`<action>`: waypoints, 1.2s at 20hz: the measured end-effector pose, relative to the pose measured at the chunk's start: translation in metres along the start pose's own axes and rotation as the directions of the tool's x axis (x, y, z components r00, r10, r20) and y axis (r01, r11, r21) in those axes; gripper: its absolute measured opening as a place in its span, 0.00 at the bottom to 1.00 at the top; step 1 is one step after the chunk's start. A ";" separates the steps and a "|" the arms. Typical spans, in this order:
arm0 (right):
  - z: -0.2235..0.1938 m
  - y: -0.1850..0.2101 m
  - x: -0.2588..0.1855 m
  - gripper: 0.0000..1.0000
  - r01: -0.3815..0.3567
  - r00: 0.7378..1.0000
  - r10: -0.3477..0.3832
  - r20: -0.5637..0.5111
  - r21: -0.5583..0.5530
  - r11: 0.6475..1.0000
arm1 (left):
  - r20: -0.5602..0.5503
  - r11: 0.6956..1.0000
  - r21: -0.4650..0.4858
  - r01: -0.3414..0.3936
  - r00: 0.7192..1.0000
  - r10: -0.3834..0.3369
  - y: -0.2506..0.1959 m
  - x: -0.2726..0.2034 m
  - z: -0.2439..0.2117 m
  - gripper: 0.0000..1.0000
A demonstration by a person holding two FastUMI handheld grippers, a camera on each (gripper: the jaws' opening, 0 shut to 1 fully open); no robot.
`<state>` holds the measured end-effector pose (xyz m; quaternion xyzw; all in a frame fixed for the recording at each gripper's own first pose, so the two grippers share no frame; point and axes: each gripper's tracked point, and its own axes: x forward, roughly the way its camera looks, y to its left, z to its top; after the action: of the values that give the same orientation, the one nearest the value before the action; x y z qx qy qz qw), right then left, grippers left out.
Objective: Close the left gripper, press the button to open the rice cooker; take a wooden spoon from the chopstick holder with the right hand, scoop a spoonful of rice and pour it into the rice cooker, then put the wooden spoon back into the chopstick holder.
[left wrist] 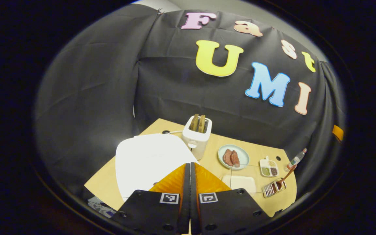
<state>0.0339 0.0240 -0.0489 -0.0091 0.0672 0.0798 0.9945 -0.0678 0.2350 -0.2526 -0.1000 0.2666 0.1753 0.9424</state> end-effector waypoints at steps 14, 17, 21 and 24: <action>-0.011 -0.017 -0.007 0.96 0.028 0.999 -0.028 -0.031 0.018 0.999 | -0.176 0.992 -0.113 -0.064 0.983 0.044 0.041 0.056 -0.066 0.09; -0.011 -0.013 -0.007 0.96 0.016 0.999 -0.016 -0.029 0.008 1.000 | -0.107 0.990 -0.124 -0.060 0.993 0.047 0.042 0.049 -0.048 0.09; -0.010 -0.007 -0.006 0.97 -0.005 1.000 0.005 -0.025 0.017 1.000 | 0.153 0.992 -0.032 -0.122 0.980 0.125 0.039 0.019 0.035 0.10; -0.006 -0.001 -0.007 0.96 -0.023 1.000 0.023 -0.010 0.030 0.999 | 0.298 0.995 0.001 -0.099 0.950 0.094 0.014 -0.018 0.085 0.22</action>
<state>0.0265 0.0222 -0.0544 0.0063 0.0735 0.0901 0.9932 -0.0475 0.2675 -0.1731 -0.0518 0.1275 0.2322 0.9629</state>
